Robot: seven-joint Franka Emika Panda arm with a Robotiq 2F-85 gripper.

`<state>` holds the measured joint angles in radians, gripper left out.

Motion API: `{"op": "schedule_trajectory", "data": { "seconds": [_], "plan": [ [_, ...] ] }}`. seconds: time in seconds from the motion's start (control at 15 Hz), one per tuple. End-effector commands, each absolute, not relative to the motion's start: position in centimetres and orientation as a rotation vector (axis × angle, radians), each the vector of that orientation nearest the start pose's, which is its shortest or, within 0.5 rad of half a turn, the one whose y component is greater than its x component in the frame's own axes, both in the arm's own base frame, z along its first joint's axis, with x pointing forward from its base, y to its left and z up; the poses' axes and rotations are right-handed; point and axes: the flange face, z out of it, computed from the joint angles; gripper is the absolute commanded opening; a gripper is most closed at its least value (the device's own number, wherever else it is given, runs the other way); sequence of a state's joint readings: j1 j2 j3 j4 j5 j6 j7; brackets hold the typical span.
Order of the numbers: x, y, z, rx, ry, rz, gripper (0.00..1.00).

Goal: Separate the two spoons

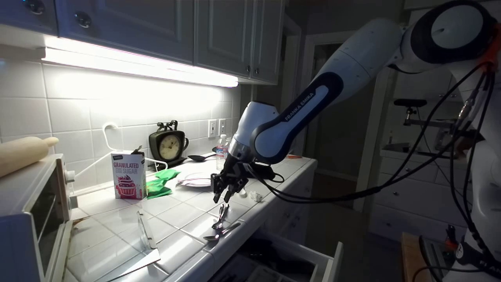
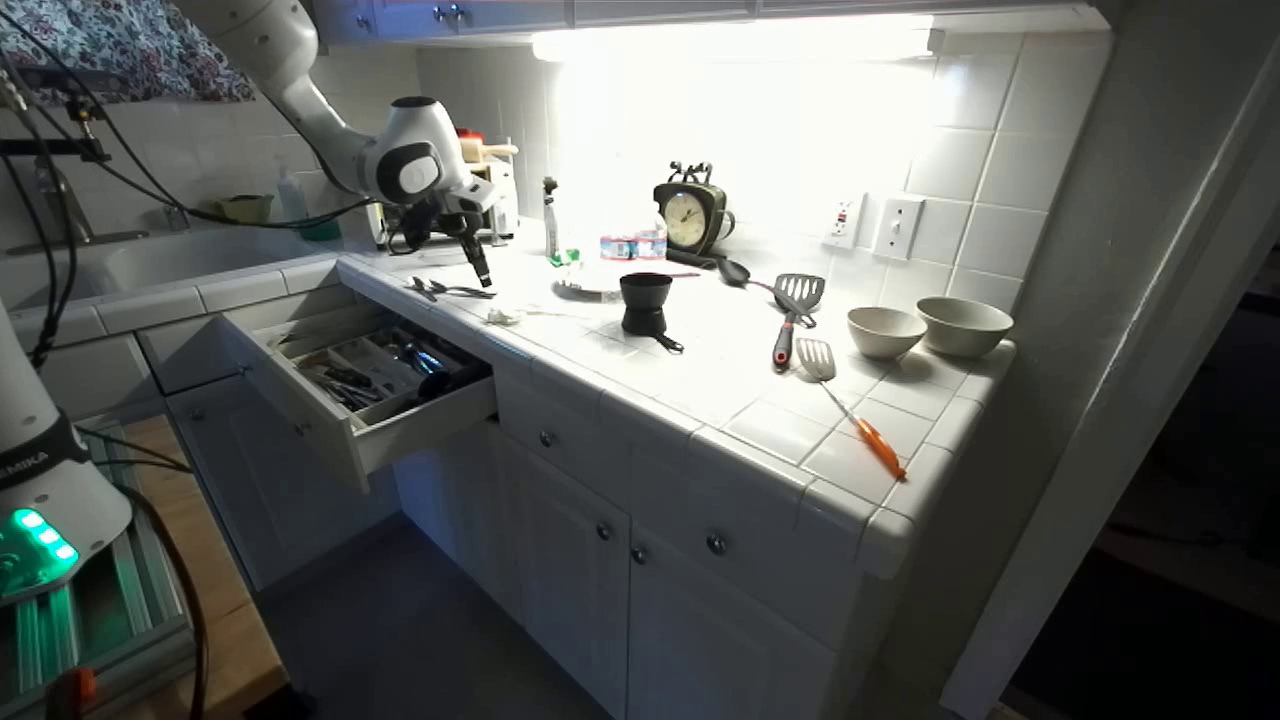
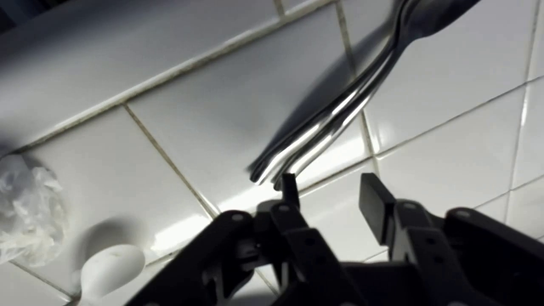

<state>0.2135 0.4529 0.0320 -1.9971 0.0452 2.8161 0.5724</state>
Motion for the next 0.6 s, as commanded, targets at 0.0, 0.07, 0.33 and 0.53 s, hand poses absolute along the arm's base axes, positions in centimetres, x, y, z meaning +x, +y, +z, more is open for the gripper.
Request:
{"op": "schedule_trajectory", "data": {
  "seconds": [0.0, 0.07, 0.33, 0.53],
  "plan": [
    [62.5, 17.6, 28.6, -2.876, 0.539, -0.443, 0.73],
    [62.5, 18.2, 28.6, -2.884, 0.533, -0.429, 0.8],
    [61.8, 20.9, 28.0, -2.921, 0.508, -0.368, 0.98],
    [61.2, 21.9, 27.4, -2.944, 0.493, -0.333, 0.9]
  ]
}}
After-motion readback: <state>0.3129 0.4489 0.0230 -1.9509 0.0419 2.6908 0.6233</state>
